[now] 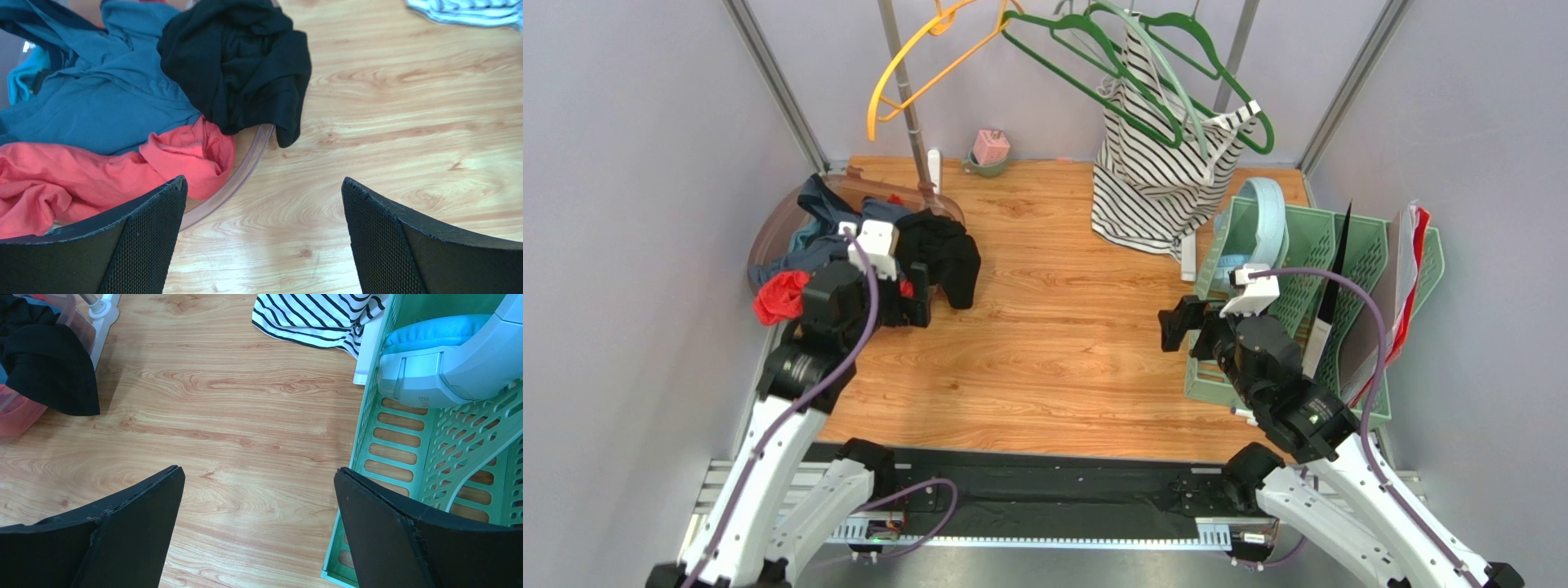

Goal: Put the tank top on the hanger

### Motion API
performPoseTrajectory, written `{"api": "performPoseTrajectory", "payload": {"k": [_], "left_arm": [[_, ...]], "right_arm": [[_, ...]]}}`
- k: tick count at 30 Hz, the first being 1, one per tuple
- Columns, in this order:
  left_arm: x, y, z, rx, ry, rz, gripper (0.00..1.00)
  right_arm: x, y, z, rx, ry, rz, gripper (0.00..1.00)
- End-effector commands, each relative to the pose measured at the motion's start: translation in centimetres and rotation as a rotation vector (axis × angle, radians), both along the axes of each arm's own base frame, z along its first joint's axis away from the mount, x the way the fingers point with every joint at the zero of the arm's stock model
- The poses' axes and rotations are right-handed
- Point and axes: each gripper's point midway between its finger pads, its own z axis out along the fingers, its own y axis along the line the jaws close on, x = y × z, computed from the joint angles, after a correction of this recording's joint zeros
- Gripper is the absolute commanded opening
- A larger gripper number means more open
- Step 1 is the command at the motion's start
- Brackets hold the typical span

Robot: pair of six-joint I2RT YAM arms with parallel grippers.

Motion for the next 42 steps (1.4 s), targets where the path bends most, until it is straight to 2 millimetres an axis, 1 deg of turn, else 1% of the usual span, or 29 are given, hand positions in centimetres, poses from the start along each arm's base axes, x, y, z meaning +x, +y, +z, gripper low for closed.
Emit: {"api": "performPoseTrajectory", "payload": {"k": [1, 2, 3, 4, 5, 6, 7, 8, 9, 10, 11, 12, 14, 15, 17, 18, 23, 27, 30, 31, 33, 34, 35, 37, 38, 40, 41, 42], "left_arm": [[3.4, -0.5, 1.7, 0.036, 0.011, 0.012, 0.99], [4.1, -0.5, 1.9, 0.038, 0.010, 0.020, 0.99], [4.8, -0.4, 2.8, 0.041, -0.005, 0.036, 0.99], [5.9, -0.1, 2.2, 0.055, 0.024, 0.062, 0.99], [6.6, 0.0, 2.2, 0.052, 0.036, 0.071, 0.99], [7.3, 0.0, 3.1, 0.036, 0.030, 0.078, 0.99], [8.6, 0.4, 2.1, 0.010, 0.078, 0.094, 0.99], [9.3, 0.6, 1.9, -0.011, 0.092, 0.102, 0.99], [10.2, 1.7, 2.0, -0.035, 0.096, 0.136, 0.99], [11.1, 1.6, 0.9, -0.075, 0.135, 0.143, 0.99], [11.8, 1.8, 0.9, -0.104, 0.133, 0.150, 0.99], [12.8, 2.7, -0.2, -0.129, 0.163, 0.181, 0.99], [13.8, 2.5, -0.6, -0.180, 0.174, 0.175, 0.99], [14.5, 2.7, -1.8, -0.182, 0.203, 0.182, 0.99], [15.3, 2.4, -2.2, -0.180, 0.218, 0.167, 0.99], [15.7, 2.4, -3.0, -0.178, 0.236, 0.168, 0.99], [17.1, 3.2, -4.6, -0.183, 0.240, 0.194, 0.98], [17.6, 3.6, -6.4, -0.174, 0.268, 0.204, 0.92], [18.0, 3.3, -7.4, -0.178, 0.291, 0.190, 0.89], [18.2, 4.2, -7.5, -0.188, 0.291, 0.208, 0.87], [18.3, 4.3, -8.0, -0.199, 0.299, 0.204, 0.76], [18.5, 4.2, -8.1, -0.204, 0.295, 0.201, 0.68], [18.5, 4.3, -8.1, -0.209, 0.294, 0.199, 0.45], [18.4, 4.1, -7.6, -0.224, 0.289, 0.197, 0.19], [18.3, 4.2, -7.2, -0.226, 0.278, 0.203, 0.01], [17.7, 4.3, -4.6, -0.236, 0.213, 0.209, 0.00], [17.3, 4.4, -3.9, -0.236, 0.188, 0.209, 0.00], [16.5, 4.5, -1.2, -0.237, 0.114, 0.208, 0.00]], "right_arm": [[-0.3, 0.2, 2.4, 0.025, -0.049, 0.029, 1.00], [-0.3, 0.3, 2.3, 0.025, -0.049, 0.032, 1.00], [-0.3, 0.3, 2.3, 0.026, -0.048, 0.035, 1.00], [-0.4, 0.4, 2.4, 0.028, -0.049, 0.040, 1.00], [-0.4, 0.5, 2.3, 0.030, -0.046, 0.044, 1.00], [-0.4, 0.5, 2.3, 0.031, -0.047, 0.046, 1.00], [-0.4, 0.6, 2.3, 0.031, -0.047, 0.050, 1.00], [-0.5, 0.6, 2.3, 0.032, -0.045, 0.054, 1.00], [-0.5, 0.7, 2.3, 0.034, -0.045, 0.057, 1.00], [-0.5, 0.8, 2.2, 0.032, -0.045, 0.063, 1.00], [-0.5, 0.9, 2.3, 0.036, -0.047, 0.066, 1.00], [-0.5, 0.9, 2.2, 0.035, -0.045, 0.069, 1.00], [-0.5, 1.1, 2.3, 0.037, -0.048, 0.080, 1.00], [-0.5, 1.2, 2.3, 0.036, -0.048, 0.084, 1.00], [-0.5, 1.3, 2.3, 0.035, -0.050, 0.086, 1.00], [-0.4, 1.3, 2.2, 0.033, -0.046, 0.088, 1.00], [-0.3, 1.7, 2.1, 0.028, -0.043, 0.104, 1.00], [-0.2, 1.8, 2.1, 0.024, -0.041, 0.107, 1.00], [-0.2, 2.0, 2.1, 0.024, -0.039, 0.113, 1.00], [-0.1, 2.0, 2.0, 0.021, -0.038, 0.115, 1.00], [-0.1, 2.0, 1.9, 0.019, -0.036, 0.115, 1.00], [-0.2, 2.0, 2.0, 0.022, -0.036, 0.118, 1.00], [-0.2, 2.0, 1.9, 0.022, -0.034, 0.120, 1.00], [-0.2, 2.0, 2.0, 0.023, -0.037, 0.119, 1.00], [-0.2, 2.0, 2.1, 0.024, -0.039, 0.118, 1.00], [-0.3, 1.9, 2.3, 0.029, -0.045, 0.117, 1.00], [-0.4, 1.9, 2.4, 0.031, -0.046, 0.117, 1.00], [-0.4, 1.9, 2.5, 0.033, -0.048, 0.118, 1.00]]}}
